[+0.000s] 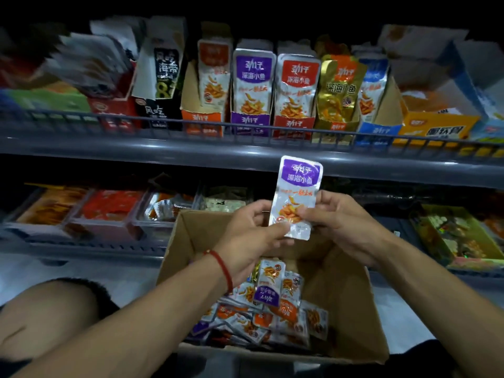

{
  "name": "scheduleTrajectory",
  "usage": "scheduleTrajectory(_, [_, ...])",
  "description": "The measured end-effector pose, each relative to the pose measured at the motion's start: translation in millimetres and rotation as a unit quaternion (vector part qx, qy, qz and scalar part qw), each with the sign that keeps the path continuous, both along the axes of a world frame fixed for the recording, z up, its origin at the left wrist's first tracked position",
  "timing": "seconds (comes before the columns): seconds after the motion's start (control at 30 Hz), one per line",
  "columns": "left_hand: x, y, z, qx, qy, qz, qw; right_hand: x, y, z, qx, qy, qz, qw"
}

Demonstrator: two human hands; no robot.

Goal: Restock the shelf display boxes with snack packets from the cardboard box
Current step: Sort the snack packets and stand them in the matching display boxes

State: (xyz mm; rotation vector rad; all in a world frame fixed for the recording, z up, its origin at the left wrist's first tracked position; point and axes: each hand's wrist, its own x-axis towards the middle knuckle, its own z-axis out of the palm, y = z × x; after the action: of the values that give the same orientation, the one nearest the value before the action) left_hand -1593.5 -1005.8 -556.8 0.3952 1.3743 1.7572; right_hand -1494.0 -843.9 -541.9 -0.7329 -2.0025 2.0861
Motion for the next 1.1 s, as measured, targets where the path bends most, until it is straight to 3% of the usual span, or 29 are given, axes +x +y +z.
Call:
scheduleTrajectory(0.27, [-19, -17, 23, -0.052, -0.004, -0.018, 0.998, -5, -3, 24, 0.05, 0.08, -0.067, 0.993])
scheduleTrajectory(0.4, [-31, -21, 33, -0.004, -0.102, 0.005, 0.995, -14, 1, 38, 0.084, 0.061, -0.076, 0.992])
scheduleTrajectory(0.53, [-42, -22, 41, 0.056, -0.147, 0.05, 0.986, -32, 3, 60, 0.117, 0.027, -0.077, 0.99])
scheduleTrajectory(0.67, [-52, -23, 57, 0.137, -0.193, 0.083, 0.968, -61, 7, 97, 0.171, 0.061, -0.084, 0.98])
scheduleTrajectory(0.9, [-76, -39, 67, 0.148, -0.177, 0.123, 0.965, -115, 27, 170, 0.373, 0.191, -0.114, 0.901])
scheduleTrajectory(1.1, [-79, -44, 72, 0.155, -0.188, 0.105, 0.964, -147, 33, 167, 0.507, 0.131, -0.066, 0.849])
